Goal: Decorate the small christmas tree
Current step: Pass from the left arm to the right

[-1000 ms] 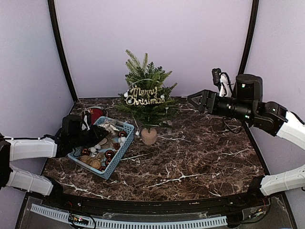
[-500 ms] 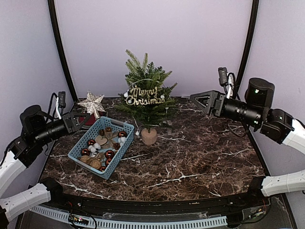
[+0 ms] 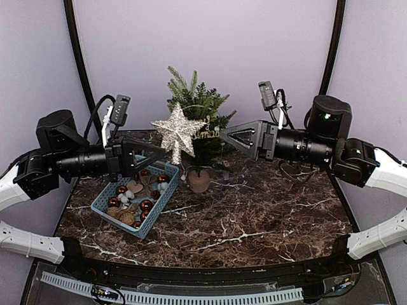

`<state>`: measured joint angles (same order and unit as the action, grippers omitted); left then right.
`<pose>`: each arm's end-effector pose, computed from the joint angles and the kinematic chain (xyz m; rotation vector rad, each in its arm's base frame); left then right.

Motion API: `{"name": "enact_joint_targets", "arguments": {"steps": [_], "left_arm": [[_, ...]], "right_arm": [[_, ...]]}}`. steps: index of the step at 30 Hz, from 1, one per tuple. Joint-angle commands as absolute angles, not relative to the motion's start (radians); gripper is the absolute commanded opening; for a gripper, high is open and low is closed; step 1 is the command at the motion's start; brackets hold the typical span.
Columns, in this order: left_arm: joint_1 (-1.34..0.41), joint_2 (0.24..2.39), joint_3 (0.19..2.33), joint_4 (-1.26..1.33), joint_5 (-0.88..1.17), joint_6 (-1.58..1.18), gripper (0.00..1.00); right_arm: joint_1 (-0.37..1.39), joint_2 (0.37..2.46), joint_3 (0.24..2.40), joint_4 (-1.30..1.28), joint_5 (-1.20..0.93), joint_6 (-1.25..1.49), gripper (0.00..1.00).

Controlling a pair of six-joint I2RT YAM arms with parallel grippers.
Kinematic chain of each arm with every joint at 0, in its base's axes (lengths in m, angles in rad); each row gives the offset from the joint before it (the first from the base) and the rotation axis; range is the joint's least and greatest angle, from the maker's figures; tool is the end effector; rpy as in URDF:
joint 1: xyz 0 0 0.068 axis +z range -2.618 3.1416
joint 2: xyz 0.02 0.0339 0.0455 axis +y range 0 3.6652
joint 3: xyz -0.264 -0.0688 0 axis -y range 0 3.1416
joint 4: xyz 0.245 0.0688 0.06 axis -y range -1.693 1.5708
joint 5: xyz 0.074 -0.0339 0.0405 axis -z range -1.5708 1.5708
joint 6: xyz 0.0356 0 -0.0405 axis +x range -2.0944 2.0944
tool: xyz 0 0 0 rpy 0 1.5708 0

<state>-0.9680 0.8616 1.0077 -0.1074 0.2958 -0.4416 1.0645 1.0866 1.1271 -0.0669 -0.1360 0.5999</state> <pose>0.0990 -0.1622 0.4131 0.6864 1.5502 -1.3184 0.1164 0.2199 0.4141 -0.5250 1.7061 1.3643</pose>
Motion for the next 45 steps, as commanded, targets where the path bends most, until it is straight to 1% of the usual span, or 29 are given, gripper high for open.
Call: {"name": "enact_joint_targets", "arguments": {"steps": [1,8,10,11,12,14,20,28,32,39,41,42,43,44,45], "left_arm": [[-1.081,0.929,1.034,0.034,0.177,-0.367,0.0],[-1.14,0.97,0.964,0.269,0.102,-0.397,0.0],[-1.142,0.986,0.956,0.323,0.104,-0.406,0.0],[-1.143,0.991,0.958,0.33,0.107,-0.41,0.0],[-1.143,1.002,0.96,0.339,0.111,-0.411,0.0],[-1.144,1.012,0.969,0.34,0.116,-0.414,0.0],[-1.146,1.012,0.966,0.34,0.114,-0.426,0.0],[-1.147,1.007,0.955,0.343,0.109,-0.434,0.0],[-1.147,1.011,0.957,0.342,0.11,-0.433,0.0],[-1.147,1.013,0.962,0.322,0.106,-0.432,0.0],[-1.147,1.013,0.969,0.299,0.094,-0.433,0.15],[-1.147,1.009,0.971,0.29,0.088,-0.433,0.31],[-1.147,1.006,0.972,0.271,0.066,-0.433,0.39],[-1.147,0.998,0.973,0.254,0.051,-0.435,0.52],[-1.147,0.994,0.979,0.213,0.024,-0.441,0.56]], "right_arm": [[1.116,1.119,1.16,0.106,-0.224,0.634,0.69],[1.176,1.127,1.12,0.19,-0.204,0.636,0.6],[1.179,1.132,1.108,0.194,-0.18,0.643,0.54],[1.182,1.135,1.105,0.193,-0.168,0.645,0.52],[1.183,1.137,1.101,0.192,-0.157,0.647,0.47],[1.184,1.135,1.086,0.211,-0.144,0.653,0.43],[1.185,1.142,1.088,0.237,-0.159,0.654,0.25],[1.189,1.151,1.081,0.266,-0.167,0.664,0.11],[1.188,1.153,1.079,0.27,-0.164,0.664,0.01],[1.189,1.144,1.071,0.267,-0.138,0.66,0.0],[1.189,1.134,1.071,0.258,-0.121,0.654,0.0],[1.189,1.126,1.073,0.244,-0.102,0.647,0.0],[1.188,1.116,1.079,0.219,-0.074,0.637,0.0],[1.187,1.107,1.091,0.183,-0.042,0.62,0.0],[1.185,1.099,1.105,0.14,-0.012,0.597,0.0]]}}
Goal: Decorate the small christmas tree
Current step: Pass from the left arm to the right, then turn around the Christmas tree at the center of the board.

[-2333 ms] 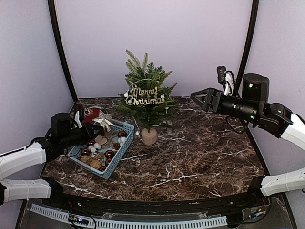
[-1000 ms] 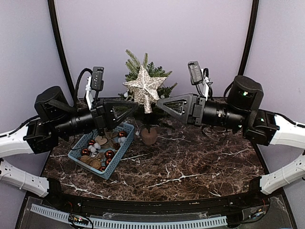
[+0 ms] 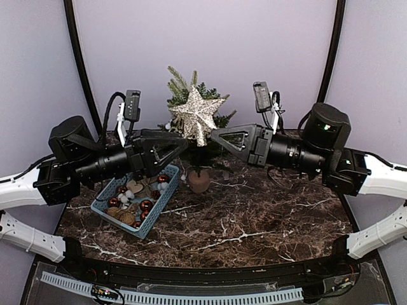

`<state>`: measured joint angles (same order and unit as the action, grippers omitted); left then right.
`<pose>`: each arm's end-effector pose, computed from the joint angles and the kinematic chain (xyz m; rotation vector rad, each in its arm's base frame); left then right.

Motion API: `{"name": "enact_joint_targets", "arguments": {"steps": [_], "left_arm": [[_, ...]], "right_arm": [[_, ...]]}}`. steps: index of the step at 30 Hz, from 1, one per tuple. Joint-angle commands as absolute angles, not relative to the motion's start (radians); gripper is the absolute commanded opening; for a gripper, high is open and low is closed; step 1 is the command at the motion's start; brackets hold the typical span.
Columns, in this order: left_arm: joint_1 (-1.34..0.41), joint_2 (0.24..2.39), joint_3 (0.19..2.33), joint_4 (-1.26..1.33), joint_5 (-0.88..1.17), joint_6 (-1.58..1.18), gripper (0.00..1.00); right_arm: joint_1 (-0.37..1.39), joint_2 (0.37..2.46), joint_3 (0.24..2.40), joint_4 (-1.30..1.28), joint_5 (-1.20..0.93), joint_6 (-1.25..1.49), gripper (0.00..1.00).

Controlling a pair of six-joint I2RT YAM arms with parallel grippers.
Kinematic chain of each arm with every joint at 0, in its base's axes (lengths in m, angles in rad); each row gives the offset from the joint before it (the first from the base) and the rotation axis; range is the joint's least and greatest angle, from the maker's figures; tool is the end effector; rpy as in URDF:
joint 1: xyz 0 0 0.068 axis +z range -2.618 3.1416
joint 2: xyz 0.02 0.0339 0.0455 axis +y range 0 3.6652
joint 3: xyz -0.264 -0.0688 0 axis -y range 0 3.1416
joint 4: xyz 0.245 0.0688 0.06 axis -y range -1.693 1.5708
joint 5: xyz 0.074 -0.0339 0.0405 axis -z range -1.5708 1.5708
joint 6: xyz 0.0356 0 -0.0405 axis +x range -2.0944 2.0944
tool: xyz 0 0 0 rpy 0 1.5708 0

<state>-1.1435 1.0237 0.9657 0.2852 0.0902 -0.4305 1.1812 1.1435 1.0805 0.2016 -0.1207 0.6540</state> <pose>0.0955 -0.2174 0.4093 0.5964 1.3603 -1.3681 0.0975 0.2488 0.4133 -0.5365 1.5515 1.5548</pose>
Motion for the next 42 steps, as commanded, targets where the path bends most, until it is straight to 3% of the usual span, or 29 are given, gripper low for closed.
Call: {"name": "enact_joint_targets", "arguments": {"steps": [1,5,11,18,29,37,42], "left_arm": [[-1.147,0.991,0.985,0.188,-0.006,-0.445,0.62],[-1.146,1.009,1.036,-0.006,-0.121,-0.498,0.65],[-1.141,1.022,1.014,-0.155,-0.235,-0.658,0.65],[-1.022,1.074,0.998,-0.227,-0.149,-0.731,0.61],[-0.938,1.171,1.012,-0.197,-0.128,-0.689,0.61],[-0.909,1.215,1.019,-0.146,-0.091,-0.672,0.45],[-0.903,1.23,1.033,-0.125,-0.071,-0.657,0.45]], "right_arm": [[1.182,1.09,1.126,0.071,0.025,0.574,0.0],[1.128,1.057,1.181,-0.108,0.118,0.509,0.0],[0.906,1.004,1.142,-0.176,0.005,0.501,0.0],[0.737,1.039,1.121,-0.178,-0.155,0.484,0.0],[0.718,1.034,1.063,-0.094,-0.243,0.522,0.0],[0.718,0.99,1.037,-0.111,-0.229,0.533,0.0],[0.718,0.975,1.023,-0.111,-0.224,0.537,0.0]]}}
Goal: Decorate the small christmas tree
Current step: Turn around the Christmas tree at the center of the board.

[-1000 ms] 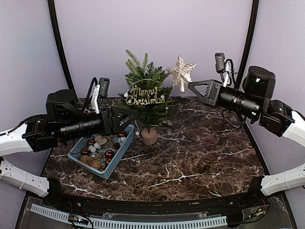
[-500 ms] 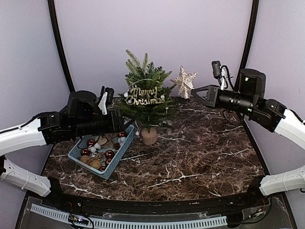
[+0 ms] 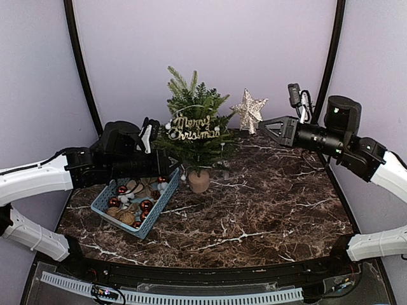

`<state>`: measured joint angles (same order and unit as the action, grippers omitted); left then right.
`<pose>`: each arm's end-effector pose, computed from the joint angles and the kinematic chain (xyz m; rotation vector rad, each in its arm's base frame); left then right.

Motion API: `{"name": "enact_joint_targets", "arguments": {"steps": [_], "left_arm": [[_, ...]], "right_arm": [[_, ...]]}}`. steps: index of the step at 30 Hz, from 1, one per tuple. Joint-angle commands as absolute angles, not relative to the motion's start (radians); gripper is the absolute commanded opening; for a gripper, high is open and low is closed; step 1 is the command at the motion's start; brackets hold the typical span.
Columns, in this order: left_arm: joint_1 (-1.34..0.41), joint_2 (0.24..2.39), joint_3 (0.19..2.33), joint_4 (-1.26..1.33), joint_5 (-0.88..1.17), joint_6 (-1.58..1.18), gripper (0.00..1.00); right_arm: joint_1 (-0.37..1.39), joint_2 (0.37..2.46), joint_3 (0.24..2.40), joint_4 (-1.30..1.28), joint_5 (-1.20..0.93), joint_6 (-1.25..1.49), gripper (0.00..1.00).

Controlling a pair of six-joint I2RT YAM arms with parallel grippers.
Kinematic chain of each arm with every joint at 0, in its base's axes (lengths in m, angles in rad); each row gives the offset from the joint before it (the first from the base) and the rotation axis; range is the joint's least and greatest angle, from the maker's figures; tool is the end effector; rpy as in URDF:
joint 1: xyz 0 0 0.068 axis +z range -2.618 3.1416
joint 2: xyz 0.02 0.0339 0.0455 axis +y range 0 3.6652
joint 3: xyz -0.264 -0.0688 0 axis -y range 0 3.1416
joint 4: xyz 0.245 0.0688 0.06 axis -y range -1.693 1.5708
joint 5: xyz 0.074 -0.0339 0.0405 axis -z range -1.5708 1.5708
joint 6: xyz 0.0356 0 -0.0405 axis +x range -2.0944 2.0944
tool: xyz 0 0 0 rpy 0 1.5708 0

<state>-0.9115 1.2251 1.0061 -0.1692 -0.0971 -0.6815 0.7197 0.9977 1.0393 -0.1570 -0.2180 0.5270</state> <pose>0.1767 -0.2224 0.3258 0.1713 2.0743 -0.9279 0.1658 0.1555 0.3929 -0.3485 1.7782 1.0980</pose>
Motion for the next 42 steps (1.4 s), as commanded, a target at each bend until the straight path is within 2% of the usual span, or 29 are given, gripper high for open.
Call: {"name": "enact_joint_targets", "arguments": {"steps": [1,5,7,12,16,23,29,37,42], "left_arm": [[-0.902,1.232,1.036,-0.123,-0.069,-0.655,0.46],[-0.897,1.237,1.037,-0.116,-0.061,-0.651,0.47],[-0.893,1.236,1.036,-0.114,-0.064,-0.649,0.42],[-0.875,1.223,1.023,-0.099,-0.076,-0.648,0.23],[-0.856,1.22,1.01,-0.063,-0.049,-0.639,0.18],[-0.826,1.214,1.004,-0.06,-0.034,-0.619,0.01],[-0.777,1.183,0.976,-0.051,-0.007,-0.58,0.0],[-0.673,1.173,0.954,-0.035,0.163,-0.474,0.0],[-0.59,1.187,0.939,-0.005,0.276,-0.432,0.0]], "right_arm": [[0.718,0.974,1.021,-0.111,-0.222,0.539,0.0],[0.718,0.971,1.016,-0.11,-0.221,0.541,0.0],[0.718,0.972,1.016,-0.11,-0.226,0.543,0.0],[0.718,0.97,1.013,-0.113,-0.258,0.541,0.0],[0.718,0.971,1.008,-0.117,-0.295,0.537,0.0],[0.718,0.956,0.991,-0.12,-0.319,0.539,0.0],[0.718,0.946,0.973,-0.12,-0.36,0.539,0.0],[0.727,0.96,0.974,-0.087,-0.475,0.532,0.0],[0.749,0.984,0.976,-0.075,-0.475,0.527,0.0]]}}
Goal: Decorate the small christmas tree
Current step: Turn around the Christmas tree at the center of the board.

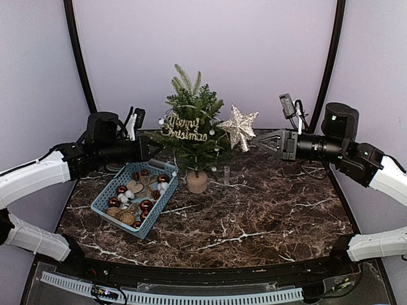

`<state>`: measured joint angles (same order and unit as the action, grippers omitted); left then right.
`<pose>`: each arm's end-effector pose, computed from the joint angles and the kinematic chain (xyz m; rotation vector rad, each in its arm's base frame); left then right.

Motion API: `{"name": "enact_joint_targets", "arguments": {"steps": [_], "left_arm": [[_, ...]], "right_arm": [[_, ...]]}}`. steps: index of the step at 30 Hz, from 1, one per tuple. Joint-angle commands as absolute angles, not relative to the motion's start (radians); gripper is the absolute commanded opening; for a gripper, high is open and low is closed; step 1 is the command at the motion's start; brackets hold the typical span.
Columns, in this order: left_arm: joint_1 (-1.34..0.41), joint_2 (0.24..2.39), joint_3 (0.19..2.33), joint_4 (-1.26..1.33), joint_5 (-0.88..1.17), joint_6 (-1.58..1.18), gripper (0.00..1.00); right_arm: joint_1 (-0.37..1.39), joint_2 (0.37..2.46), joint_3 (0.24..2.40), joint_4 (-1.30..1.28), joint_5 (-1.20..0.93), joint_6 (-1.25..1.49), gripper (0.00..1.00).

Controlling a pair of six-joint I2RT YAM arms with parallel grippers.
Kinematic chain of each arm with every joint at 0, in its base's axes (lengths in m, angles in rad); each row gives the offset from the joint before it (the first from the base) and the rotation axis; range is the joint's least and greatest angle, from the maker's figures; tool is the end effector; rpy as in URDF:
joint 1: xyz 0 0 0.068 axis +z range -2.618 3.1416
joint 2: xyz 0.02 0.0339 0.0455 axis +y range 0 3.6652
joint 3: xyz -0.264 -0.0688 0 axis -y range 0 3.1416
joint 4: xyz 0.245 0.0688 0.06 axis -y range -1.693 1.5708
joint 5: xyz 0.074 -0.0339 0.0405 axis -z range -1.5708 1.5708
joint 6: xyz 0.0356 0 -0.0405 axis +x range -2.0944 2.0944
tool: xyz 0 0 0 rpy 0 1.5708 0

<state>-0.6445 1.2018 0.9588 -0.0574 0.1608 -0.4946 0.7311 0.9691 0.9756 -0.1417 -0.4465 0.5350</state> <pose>0.2214 -0.1735 0.3267 0.2645 1.9579 -0.9177 0.1537 0.1585 0.3784 -0.5439 1.7979 1.2890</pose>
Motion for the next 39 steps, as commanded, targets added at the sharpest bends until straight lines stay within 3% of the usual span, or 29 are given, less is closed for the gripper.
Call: {"name": "enact_joint_targets", "arguments": {"steps": [1,20,39], "left_arm": [[-0.567,1.191,0.938,-0.004,0.303,-0.428,0.0],[-0.368,1.377,1.037,0.109,0.587,-0.331,0.0],[-0.324,1.461,1.087,0.114,0.658,-0.31,0.0]], "right_arm": [[0.751,0.988,0.976,-0.072,-0.467,0.527,0.0],[0.759,1.058,0.963,0.153,-0.398,0.578,0.0],[0.691,1.18,1.024,0.199,-0.328,0.5,0.0]]}}
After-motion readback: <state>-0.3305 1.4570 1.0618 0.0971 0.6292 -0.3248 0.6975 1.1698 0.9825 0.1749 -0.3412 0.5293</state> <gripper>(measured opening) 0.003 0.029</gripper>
